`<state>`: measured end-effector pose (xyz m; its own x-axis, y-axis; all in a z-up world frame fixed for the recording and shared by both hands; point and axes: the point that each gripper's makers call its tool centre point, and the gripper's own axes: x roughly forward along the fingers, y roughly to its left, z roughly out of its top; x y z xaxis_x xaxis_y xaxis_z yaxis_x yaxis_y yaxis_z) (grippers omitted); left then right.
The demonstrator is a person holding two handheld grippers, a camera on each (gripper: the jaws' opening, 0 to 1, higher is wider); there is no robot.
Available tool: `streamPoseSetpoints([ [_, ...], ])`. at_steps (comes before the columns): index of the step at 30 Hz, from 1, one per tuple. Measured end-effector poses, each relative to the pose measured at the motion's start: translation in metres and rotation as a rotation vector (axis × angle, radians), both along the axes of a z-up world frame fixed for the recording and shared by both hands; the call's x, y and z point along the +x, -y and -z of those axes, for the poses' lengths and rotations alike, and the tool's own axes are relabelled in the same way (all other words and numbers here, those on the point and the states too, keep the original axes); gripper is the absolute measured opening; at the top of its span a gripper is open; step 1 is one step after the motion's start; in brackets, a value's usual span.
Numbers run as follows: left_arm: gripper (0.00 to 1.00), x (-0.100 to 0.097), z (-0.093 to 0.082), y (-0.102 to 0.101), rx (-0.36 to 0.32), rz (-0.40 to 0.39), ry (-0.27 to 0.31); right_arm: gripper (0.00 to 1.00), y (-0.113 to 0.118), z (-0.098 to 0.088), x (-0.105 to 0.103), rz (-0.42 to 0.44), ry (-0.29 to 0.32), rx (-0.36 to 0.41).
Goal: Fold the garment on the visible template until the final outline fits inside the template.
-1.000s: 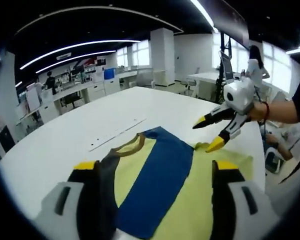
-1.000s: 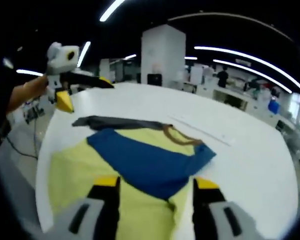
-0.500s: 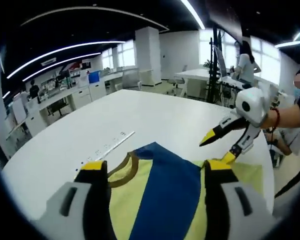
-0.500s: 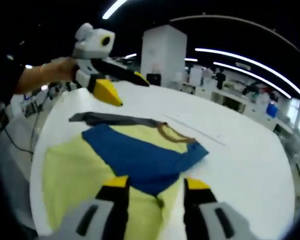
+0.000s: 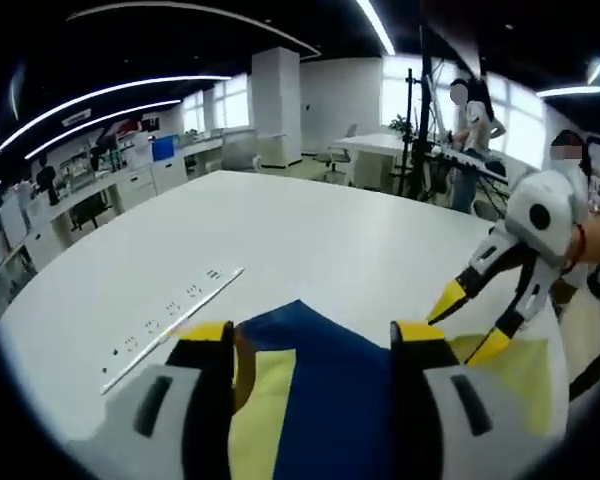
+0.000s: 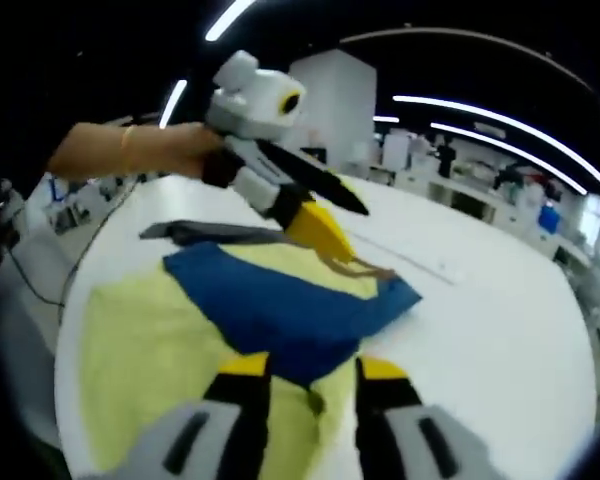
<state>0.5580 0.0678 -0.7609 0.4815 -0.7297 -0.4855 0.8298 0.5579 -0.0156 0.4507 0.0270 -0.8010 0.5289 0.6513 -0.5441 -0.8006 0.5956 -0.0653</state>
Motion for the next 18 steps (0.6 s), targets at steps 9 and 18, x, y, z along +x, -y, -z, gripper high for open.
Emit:
streamPoseSetpoints([
  [9,0.41,0.01,0.036,0.02,0.084,0.071,-0.013,0.13,-0.001,0.017,0.004,-0.041,0.021,-0.065],
  [18,0.28,0.025,0.055,0.027,0.112,0.096,-0.032,0.14,-0.007,0.029,-0.003,-0.071,0.016,-0.1],
])
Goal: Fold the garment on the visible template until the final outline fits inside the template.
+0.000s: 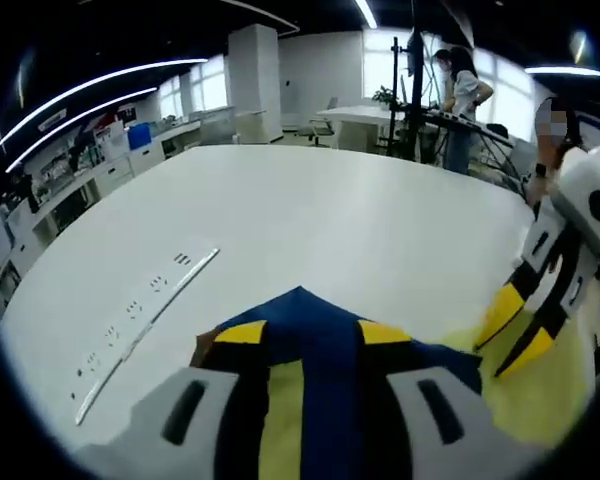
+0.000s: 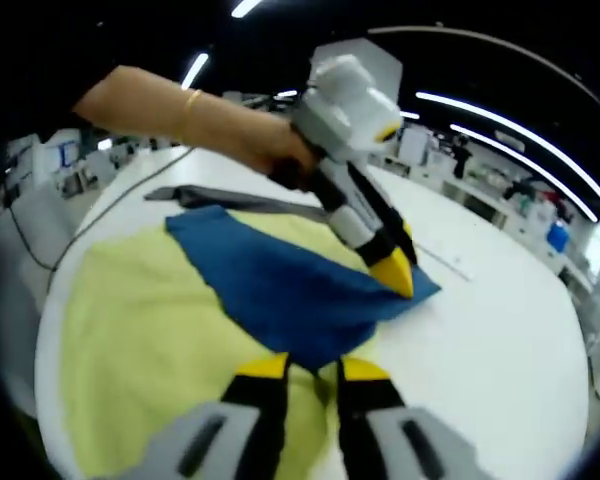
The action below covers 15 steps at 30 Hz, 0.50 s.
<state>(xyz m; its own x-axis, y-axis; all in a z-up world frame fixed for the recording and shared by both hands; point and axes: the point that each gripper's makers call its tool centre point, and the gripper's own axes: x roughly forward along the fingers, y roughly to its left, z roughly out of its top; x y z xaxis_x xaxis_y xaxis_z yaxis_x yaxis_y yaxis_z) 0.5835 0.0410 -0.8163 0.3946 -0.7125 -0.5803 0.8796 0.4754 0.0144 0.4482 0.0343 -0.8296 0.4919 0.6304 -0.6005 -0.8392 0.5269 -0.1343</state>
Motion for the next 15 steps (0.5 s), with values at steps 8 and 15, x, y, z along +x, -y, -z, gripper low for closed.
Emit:
streamPoseSetpoints([
  [8,0.15,-0.003,0.012,0.009,0.035,0.063,-0.021,0.12,0.003,0.007,0.003,-0.004,0.008,-0.038],
  [15,0.11,-0.003,0.022,0.01,0.079,0.061,-0.071,0.12,0.006,0.014,0.003,-0.018,0.02,-0.098],
])
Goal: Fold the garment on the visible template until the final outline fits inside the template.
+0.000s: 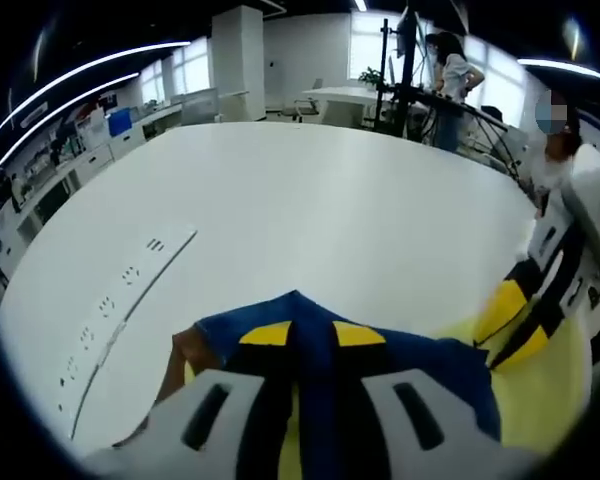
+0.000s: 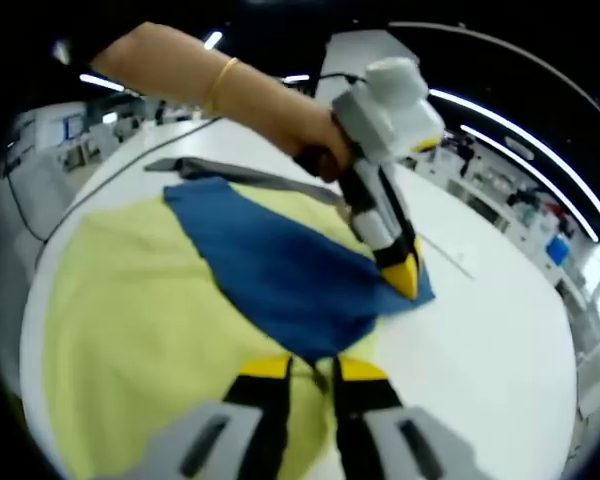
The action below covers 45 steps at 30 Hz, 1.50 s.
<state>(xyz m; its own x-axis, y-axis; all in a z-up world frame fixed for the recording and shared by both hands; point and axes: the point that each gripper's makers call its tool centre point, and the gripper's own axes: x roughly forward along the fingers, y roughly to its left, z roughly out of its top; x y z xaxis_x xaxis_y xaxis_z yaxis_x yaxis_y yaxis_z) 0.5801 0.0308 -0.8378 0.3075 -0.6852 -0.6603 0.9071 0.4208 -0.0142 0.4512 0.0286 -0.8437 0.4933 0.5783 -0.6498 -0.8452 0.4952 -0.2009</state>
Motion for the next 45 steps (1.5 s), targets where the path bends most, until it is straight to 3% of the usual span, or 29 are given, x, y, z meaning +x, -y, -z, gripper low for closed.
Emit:
streamPoseSetpoints([
  [7,0.0,0.002,-0.001,-0.002,0.02,-0.01,-0.028,0.08,-0.001,-0.001,0.002,0.005,0.014,-0.005],
  [9,0.0,-0.001,0.0,-0.003,0.012,-0.053,-0.056,0.05,0.001,-0.001,0.004,0.004,0.026,-0.025],
  [20,0.0,0.005,-0.012,-0.007,-0.012,-0.078,-0.029,0.0,0.002,-0.008,0.006,0.025,0.039,0.002],
  [26,0.0,0.017,-0.029,-0.002,-0.084,-0.128,-0.003,0.0,0.014,-0.024,0.014,0.128,0.053,0.097],
  [30,0.0,0.024,-0.033,0.0,-0.154,-0.173,-0.043,0.0,0.024,-0.029,0.018,0.185,0.074,0.115],
  [35,0.0,0.028,-0.03,0.01,-0.155,-0.164,-0.026,0.0,0.037,-0.029,0.023,0.281,0.065,0.136],
  [45,0.0,0.034,-0.02,0.026,-0.129,-0.175,0.004,0.0,0.053,-0.02,0.023,0.342,0.028,0.113],
])
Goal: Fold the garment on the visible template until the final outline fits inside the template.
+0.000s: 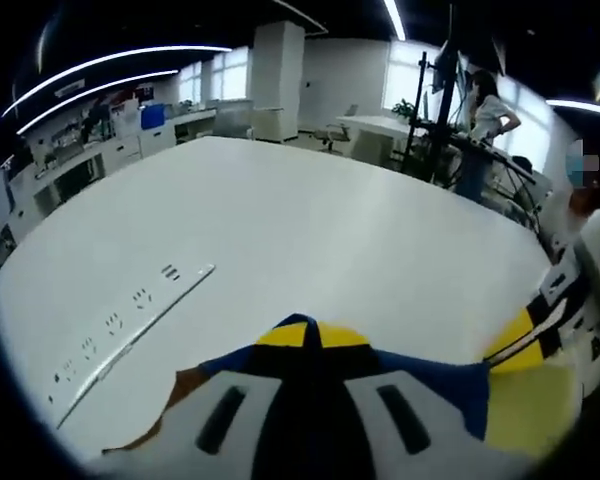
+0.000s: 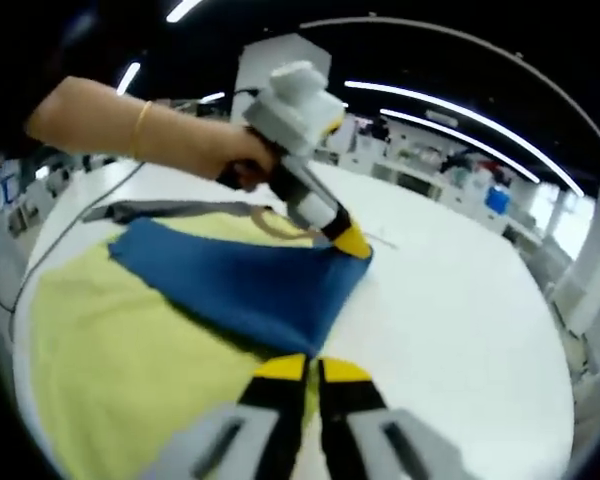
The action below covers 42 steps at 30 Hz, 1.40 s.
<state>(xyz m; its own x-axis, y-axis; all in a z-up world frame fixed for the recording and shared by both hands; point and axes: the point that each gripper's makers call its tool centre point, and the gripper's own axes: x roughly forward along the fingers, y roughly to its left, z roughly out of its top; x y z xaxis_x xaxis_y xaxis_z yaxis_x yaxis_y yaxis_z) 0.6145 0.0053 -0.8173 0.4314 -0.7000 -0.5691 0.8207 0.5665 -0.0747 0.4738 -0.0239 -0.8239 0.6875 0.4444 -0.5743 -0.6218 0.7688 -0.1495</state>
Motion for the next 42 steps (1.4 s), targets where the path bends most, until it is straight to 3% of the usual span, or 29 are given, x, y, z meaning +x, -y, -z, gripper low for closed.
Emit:
streamPoseSetpoints([
  [10,0.0,0.002,0.013,0.01,0.026,-0.034,-0.001,0.0,0.008,0.009,-0.002,0.044,-0.045,-0.007],
  [17,0.02,0.003,0.013,0.01,0.069,-0.006,0.084,0.0,0.008,0.014,-0.002,0.046,-0.07,-0.003],
  [23,0.29,0.001,0.003,0.006,0.08,-0.002,0.117,0.05,0.008,0.012,-0.004,0.059,-0.105,0.064],
  [29,0.53,-0.006,-0.011,-0.002,0.071,-0.007,0.131,0.25,0.009,0.003,-0.003,0.071,-0.122,0.142],
  [32,0.63,-0.011,-0.019,-0.009,0.028,-0.028,0.109,0.35,0.006,-0.006,-0.007,0.079,-0.131,0.192],
  [42,0.96,-0.035,-0.063,-0.057,-0.007,-0.075,0.146,0.64,-0.001,-0.034,-0.031,0.038,-0.145,0.236],
])
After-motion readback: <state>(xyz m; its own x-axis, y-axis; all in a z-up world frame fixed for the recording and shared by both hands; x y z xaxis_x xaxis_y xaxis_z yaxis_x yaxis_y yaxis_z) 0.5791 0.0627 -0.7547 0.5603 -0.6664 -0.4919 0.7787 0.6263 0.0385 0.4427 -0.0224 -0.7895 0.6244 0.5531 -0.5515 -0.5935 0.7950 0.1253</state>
